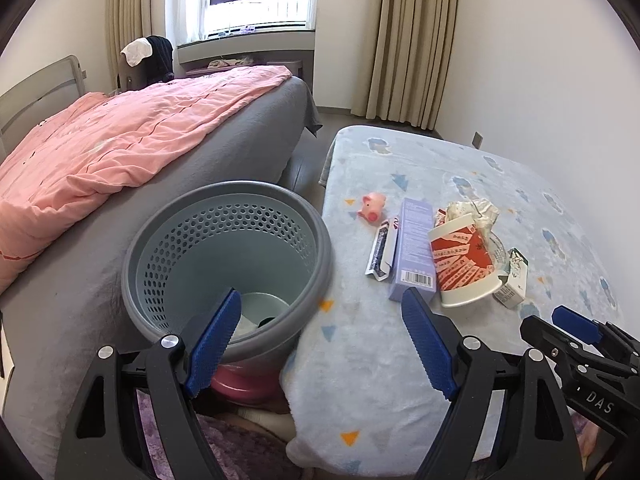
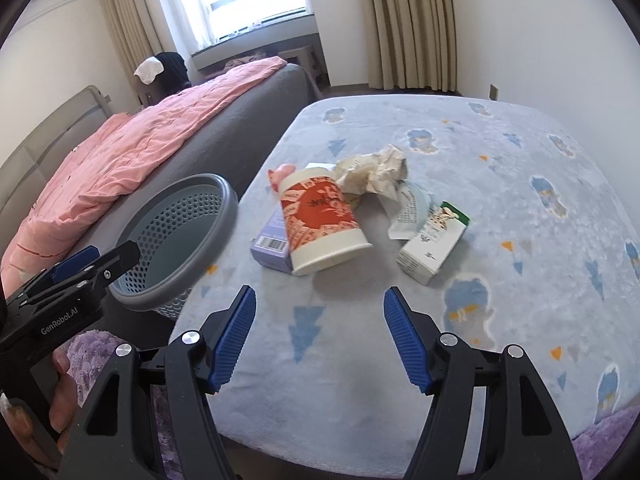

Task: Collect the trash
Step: 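Move both tools back from the basket to the table, then grasp the white-and-green milk carton with the right tool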

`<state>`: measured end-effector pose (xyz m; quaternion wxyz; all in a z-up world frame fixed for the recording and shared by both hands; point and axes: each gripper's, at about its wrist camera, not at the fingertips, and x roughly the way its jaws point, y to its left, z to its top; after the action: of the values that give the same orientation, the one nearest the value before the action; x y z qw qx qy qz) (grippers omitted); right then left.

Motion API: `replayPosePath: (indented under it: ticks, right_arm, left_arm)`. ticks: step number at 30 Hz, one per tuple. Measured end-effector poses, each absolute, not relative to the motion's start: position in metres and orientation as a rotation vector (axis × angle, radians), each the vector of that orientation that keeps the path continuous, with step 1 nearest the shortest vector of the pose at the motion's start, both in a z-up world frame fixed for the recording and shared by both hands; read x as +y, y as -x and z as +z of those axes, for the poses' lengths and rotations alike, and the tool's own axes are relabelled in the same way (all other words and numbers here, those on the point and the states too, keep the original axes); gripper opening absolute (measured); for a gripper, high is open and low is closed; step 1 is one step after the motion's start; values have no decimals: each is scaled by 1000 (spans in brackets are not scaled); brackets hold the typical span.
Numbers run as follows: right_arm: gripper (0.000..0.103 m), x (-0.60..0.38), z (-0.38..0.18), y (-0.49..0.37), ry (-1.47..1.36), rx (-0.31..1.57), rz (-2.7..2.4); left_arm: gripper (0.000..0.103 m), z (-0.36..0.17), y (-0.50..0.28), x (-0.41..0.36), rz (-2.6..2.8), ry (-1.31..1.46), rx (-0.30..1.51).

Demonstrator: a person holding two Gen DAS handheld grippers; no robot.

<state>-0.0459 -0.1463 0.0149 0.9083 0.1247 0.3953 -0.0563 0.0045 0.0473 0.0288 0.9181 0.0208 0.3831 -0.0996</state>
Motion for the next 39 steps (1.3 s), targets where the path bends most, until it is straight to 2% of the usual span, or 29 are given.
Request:
replayPosePath:
  ticks: [11,39]
  right_arm:
    - [66,-202,-5,61,-334,844,-210]
    - [68,-228,-53,-29,-365,960,-282]
  left_arm:
    - [79,17,0,3,-248,-83,811]
    - [79,-12,-34,-22,-185,-104,873]
